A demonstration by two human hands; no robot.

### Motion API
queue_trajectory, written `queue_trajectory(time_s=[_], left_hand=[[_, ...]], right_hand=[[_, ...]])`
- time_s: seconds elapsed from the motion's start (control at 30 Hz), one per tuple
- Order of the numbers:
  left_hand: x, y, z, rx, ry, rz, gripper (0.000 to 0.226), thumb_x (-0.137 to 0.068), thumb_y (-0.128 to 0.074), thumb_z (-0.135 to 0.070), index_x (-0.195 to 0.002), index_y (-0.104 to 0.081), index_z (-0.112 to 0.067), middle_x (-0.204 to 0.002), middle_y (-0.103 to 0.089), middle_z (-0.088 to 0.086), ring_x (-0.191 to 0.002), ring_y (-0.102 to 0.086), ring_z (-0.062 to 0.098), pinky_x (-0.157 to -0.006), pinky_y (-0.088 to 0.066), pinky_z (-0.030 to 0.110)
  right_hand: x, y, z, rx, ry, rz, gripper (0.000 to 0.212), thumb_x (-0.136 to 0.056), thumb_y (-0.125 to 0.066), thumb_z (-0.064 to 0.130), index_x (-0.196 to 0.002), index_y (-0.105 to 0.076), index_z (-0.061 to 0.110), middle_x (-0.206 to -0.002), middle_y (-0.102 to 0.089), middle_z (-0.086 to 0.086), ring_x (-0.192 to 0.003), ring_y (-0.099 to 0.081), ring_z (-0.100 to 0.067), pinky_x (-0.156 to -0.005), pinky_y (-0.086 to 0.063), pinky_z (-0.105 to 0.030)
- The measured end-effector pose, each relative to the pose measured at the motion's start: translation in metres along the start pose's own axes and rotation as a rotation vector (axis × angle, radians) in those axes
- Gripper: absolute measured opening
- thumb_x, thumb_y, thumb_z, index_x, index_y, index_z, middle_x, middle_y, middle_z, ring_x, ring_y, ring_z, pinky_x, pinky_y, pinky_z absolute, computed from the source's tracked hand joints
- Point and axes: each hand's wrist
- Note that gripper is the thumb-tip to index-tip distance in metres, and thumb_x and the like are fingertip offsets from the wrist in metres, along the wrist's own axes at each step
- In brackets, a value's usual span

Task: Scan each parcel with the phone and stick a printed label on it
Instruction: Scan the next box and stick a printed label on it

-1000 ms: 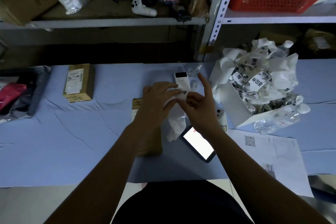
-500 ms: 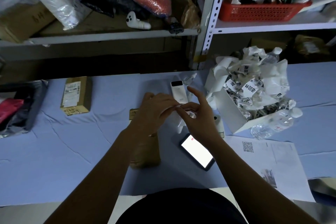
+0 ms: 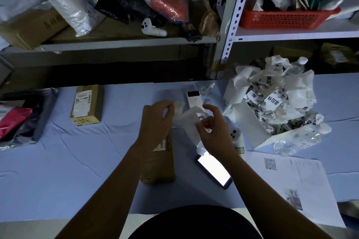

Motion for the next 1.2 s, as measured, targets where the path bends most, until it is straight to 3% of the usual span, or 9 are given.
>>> queue_trajectory(time_s=[0.13,0.27,0.4,0.5,0.6,0.7,0.83,1.07,1.2], left_hand=[[0.001,0.009,0.010,-0.126,-0.005,-0.165,0.016,-0.100,-0.058,-0.018,-0.108,-0.071,-0.013,-0.100,-0.072,-0.002,-0.085,-0.050,-0.014,-0.083,-0.039,0.024],[0.004,0.013,0.018,-0.256,-0.106,-0.175,0.012,-0.095,-0.065,-0.017,-0.103,-0.072,-0.011,-0.096,-0.074,0.003,-0.085,-0.066,0.018,-0.087,-0.032,0.029],[0.012,0.017,0.026,-0.396,-0.325,-0.168,0.016,-0.088,-0.076,-0.016,-0.099,-0.074,-0.005,-0.094,-0.076,0.008,-0.086,-0.070,0.024,-0.082,-0.040,0.034],[0.015,0.026,0.032,-0.468,-0.446,-0.163,0.025,-0.080,-0.084,-0.018,-0.099,-0.072,-0.008,-0.094,-0.075,0.008,-0.085,-0.070,0.026,-0.075,-0.047,0.040],[0.023,0.038,0.041,-0.373,-0.234,-0.053,0.055,-0.078,-0.082,-0.038,-0.119,-0.069,-0.005,-0.119,-0.070,0.009,-0.106,-0.066,0.025,-0.089,-0.044,0.040],[0.037,0.048,0.045,-0.106,0.066,0.101,0.084,-0.073,-0.084,-0.048,-0.141,-0.054,-0.010,-0.127,-0.064,0.001,-0.113,-0.060,0.008,-0.093,-0.036,0.018],[0.047,0.054,0.054,0.243,0.362,0.062,0.046,-0.083,-0.081,-0.016,-0.126,-0.066,-0.011,-0.098,-0.074,0.001,-0.086,-0.071,0.010,-0.072,-0.059,0.021],[0.095,0.030,0.076,0.078,0.440,0.009,0.014,-0.089,-0.072,-0.010,-0.102,-0.074,-0.016,-0.091,-0.073,-0.002,-0.080,-0.067,0.007,-0.068,-0.049,0.005],[0.119,0.016,0.097,-0.063,0.335,0.124,0.016,-0.090,-0.067,-0.006,-0.103,-0.076,-0.005,-0.100,-0.074,0.013,-0.092,-0.068,0.029,-0.085,-0.057,0.037]], right_hand=[[0.000,-0.011,-0.002,0.166,-0.044,-0.151,0.050,-0.085,-0.076,0.013,-0.130,-0.055,0.020,-0.113,-0.064,-0.002,-0.100,-0.062,-0.015,-0.082,-0.051,-0.020],[-0.009,-0.029,0.014,0.113,0.099,-0.057,0.053,-0.085,-0.078,0.017,-0.133,-0.056,0.023,-0.094,-0.066,0.005,-0.086,-0.066,-0.008,-0.076,-0.057,-0.029],[-0.021,-0.049,0.036,-0.156,0.040,0.186,0.049,-0.095,-0.070,0.024,-0.141,-0.052,0.032,-0.093,-0.075,0.003,-0.089,-0.073,-0.007,-0.083,-0.058,-0.022],[-0.027,-0.058,0.044,-0.245,0.011,0.157,0.025,-0.095,-0.070,0.017,-0.119,-0.070,0.025,-0.096,-0.077,0.001,-0.090,-0.074,-0.010,-0.085,-0.059,-0.028],[-0.023,-0.066,0.043,-0.237,-0.014,0.141,0.018,-0.091,-0.074,0.010,-0.098,-0.075,0.027,-0.090,-0.078,0.003,-0.086,-0.075,-0.009,-0.077,-0.059,-0.022],[-0.015,-0.074,0.037,-0.311,-0.101,0.139,0.025,-0.091,-0.073,0.005,-0.093,-0.074,0.029,-0.090,-0.079,0.005,-0.088,-0.076,-0.011,-0.074,-0.058,-0.019],[0.002,-0.085,0.023,-0.330,-0.193,0.136,0.018,-0.088,-0.076,0.006,-0.094,-0.074,0.023,-0.086,-0.079,-0.003,-0.084,-0.077,-0.018,-0.073,-0.061,-0.027],[0.037,-0.117,-0.007,0.142,-0.247,0.089,0.019,-0.083,-0.081,0.022,-0.100,-0.072,0.021,-0.078,-0.073,0.010,-0.077,-0.072,-0.007,-0.072,-0.058,-0.023],[0.060,-0.131,-0.019,0.330,-0.221,0.124,0.023,-0.088,-0.076,0.024,-0.110,-0.071,0.018,-0.094,-0.077,0.000,-0.084,-0.071,-0.015,-0.071,-0.047,-0.015]])
Point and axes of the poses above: each hand's wrist, its own x-axis away from the middle knuckle, its own y-axis out of the back of the hand, z = x × y
